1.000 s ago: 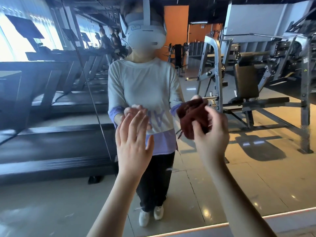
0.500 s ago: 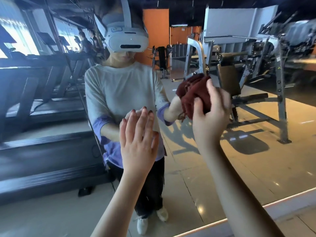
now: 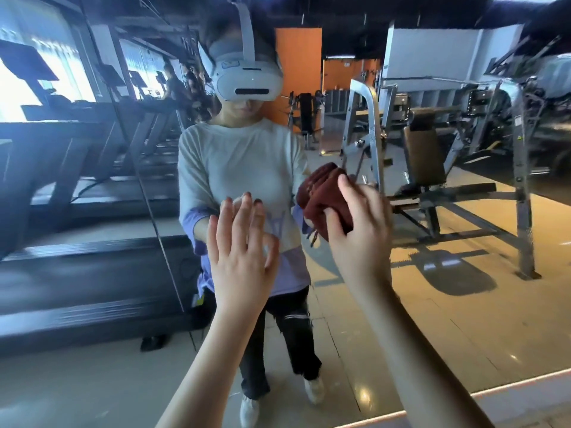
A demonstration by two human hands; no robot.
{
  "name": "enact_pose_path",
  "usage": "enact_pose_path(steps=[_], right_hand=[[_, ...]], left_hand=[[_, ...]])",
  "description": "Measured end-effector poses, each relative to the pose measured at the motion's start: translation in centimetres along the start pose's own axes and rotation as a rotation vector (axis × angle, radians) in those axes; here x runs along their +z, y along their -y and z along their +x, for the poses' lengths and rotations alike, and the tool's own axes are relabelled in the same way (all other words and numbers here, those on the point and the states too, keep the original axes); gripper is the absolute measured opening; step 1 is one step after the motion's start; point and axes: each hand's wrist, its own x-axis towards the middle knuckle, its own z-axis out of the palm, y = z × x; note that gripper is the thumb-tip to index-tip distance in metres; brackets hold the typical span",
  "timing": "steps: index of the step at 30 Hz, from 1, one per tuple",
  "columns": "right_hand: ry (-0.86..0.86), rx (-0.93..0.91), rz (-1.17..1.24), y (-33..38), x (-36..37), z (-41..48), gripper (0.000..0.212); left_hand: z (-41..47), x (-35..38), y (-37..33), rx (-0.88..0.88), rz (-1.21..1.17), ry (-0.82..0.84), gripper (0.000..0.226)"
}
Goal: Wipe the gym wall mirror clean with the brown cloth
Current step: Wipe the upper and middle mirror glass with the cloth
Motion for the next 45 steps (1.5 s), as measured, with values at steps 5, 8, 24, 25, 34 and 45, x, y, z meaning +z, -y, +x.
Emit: enact_pose_path(steps=[5,8,24,25,34,45], right_hand=[[-0.079,0.355,0.1,-2.6,-1.6,0.7,0.046],[-0.019,0.358,0.107,-2.1,-1.4,-1.9,0.049],[0.318,0.304,0.107,-4.0,-1.9,-8.8,0.059],[0.284,0.345,0.115,-4.5,-2.1,-8.6,0.058],[0.328,0.339,0.107,-3.6,-1.8,-10.9,0.061],[0.334,0.429,0.077,-4.7,-2.4,-10.8,0.053]], left_hand=[[-0.3,0.3,-1.4,-0.061,0.048,0.03,0.064],[-0.4,0.3,-1.7,-0.088,0.07,0.024,0.064],[-1.1,0.4,-2.7,-0.1,0.007,0.033,0.067],[-1.1,0.4,-2.6,-0.094,0.006,0.04,0.066],[-1.6,0.6,-2.8,-0.034,0.008,0.005,0.048],[-2.0,0.8,-3.3,-0.033,-0.009,0.027,0.053]])
